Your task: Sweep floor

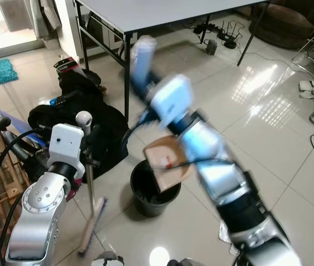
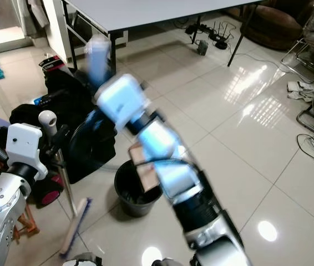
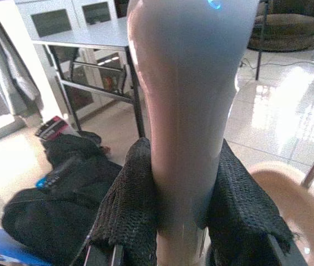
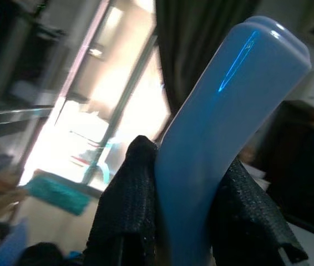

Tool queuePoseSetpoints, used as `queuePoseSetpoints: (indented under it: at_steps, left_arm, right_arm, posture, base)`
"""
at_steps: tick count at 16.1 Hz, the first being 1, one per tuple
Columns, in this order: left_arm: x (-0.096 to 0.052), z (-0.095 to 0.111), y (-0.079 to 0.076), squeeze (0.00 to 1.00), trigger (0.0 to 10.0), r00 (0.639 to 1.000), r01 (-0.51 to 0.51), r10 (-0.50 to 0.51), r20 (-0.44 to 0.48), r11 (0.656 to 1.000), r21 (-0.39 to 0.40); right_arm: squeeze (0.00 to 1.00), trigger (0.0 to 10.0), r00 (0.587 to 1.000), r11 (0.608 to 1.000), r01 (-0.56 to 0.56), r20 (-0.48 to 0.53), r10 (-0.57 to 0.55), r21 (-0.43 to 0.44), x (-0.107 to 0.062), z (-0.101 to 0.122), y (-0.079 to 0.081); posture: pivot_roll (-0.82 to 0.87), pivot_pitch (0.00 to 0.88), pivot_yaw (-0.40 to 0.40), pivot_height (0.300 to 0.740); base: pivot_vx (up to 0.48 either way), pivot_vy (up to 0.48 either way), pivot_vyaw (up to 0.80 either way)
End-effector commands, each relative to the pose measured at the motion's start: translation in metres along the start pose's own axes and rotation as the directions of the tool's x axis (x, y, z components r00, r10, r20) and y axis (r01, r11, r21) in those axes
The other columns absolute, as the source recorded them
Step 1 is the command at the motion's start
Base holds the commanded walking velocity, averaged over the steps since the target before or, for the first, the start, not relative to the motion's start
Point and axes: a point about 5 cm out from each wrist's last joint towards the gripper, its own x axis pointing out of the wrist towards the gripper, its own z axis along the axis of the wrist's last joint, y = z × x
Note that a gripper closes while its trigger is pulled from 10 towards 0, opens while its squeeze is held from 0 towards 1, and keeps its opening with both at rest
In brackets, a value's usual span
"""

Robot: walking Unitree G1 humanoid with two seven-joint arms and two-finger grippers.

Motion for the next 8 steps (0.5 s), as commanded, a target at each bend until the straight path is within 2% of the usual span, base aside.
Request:
queuePoseSetpoints:
  at_steps: [1, 2, 3, 4, 5, 6, 7, 8]
  left_arm:
    - [0.005, -0.003, -0.009, 0.00, 10.0, 0.997, 0.068, -0.068, -0.019, 0.998, 0.002]
    - [0.006, -0.006, -0.013, 0.00, 10.0, 0.995, 0.099, -0.099, -0.028, 0.995, -0.001]
    - [0.006, -0.009, -0.015, 0.00, 10.0, 0.993, 0.116, -0.116, -0.031, 0.993, -0.004]
    - [0.008, -0.013, -0.025, 0.00, 10.0, 0.985, 0.169, -0.169, -0.036, 0.986, 0.008]
    - [0.009, -0.015, -0.027, 0.00, 10.0, 0.982, 0.183, -0.182, -0.039, 0.983, 0.013]
    - [0.008, -0.017, -0.030, 0.00, 10.0, 0.980, 0.193, -0.192, -0.051, 0.981, 0.025]
    - [0.007, -0.022, -0.033, 0.00, 10.0, 0.978, 0.195, -0.191, -0.082, 0.980, 0.043]
    - [0.007, -0.022, -0.033, 0.00, 10.0, 0.978, 0.195, -0.191, -0.081, 0.980, 0.044]
  right_arm:
    - [0.00, 10.0, 0.987, 0.985, 0.161, 0.034, -0.159, -0.067, 0.000, 0.023, -0.045]
    - [0.00, 10.0, 0.970, 0.964, 0.245, 0.018, -0.244, -0.100, -0.006, 0.031, -0.070]
    - [0.00, 10.0, 0.956, 0.948, 0.292, 0.009, -0.293, -0.124, -0.011, 0.037, -0.084]
    - [0.00, 10.0, 0.925, 0.902, 0.368, -0.010, -0.380, -0.227, -0.030, 0.047, -0.115]
    - [0.00, 10.0, 0.915, 0.886, 0.385, -0.017, -0.403, -0.257, -0.036, 0.050, -0.123]
    - [0.00, 10.0, 0.881, 0.865, 0.426, -0.094, -0.463, -0.266, -0.052, 0.040, -0.133]
    - [0.00, 10.0, 0.794, 0.827, 0.489, -0.251, -0.554, -0.278, -0.085, 0.014, -0.141]
    - [0.00, 10.0, 0.787, 0.823, 0.491, -0.258, -0.560, -0.285, -0.088, 0.011, -0.141]
  posture:
    - [0.15, 0.066, -0.071, 0.740]
    - [0.12, 0.067, -0.061, 0.740]
    - [0.12, 0.067, -0.061, 0.740]
    - [0.10, 0.068, -0.056, 0.740]
    - [0.10, 0.068, -0.056, 0.740]
    - [0.11, 0.069, -0.067, 0.740]
    - [0.12, 0.069, -0.072, 0.740]
    - [0.12, 0.071, -0.073, 0.740]
  base:
    - [0.000, 0.000, 0.00]
    - [0.000, 0.000, 0.00]
    - [0.000, 0.000, 0.00]
    - [0.000, 0.000, 0.00]
    - [0.000, 0.000, 0.00]
    - [0.000, 0.000, 0.00]
    - [0.000, 0.000, 0.00]
    - [0.000, 0.000, 0.00]
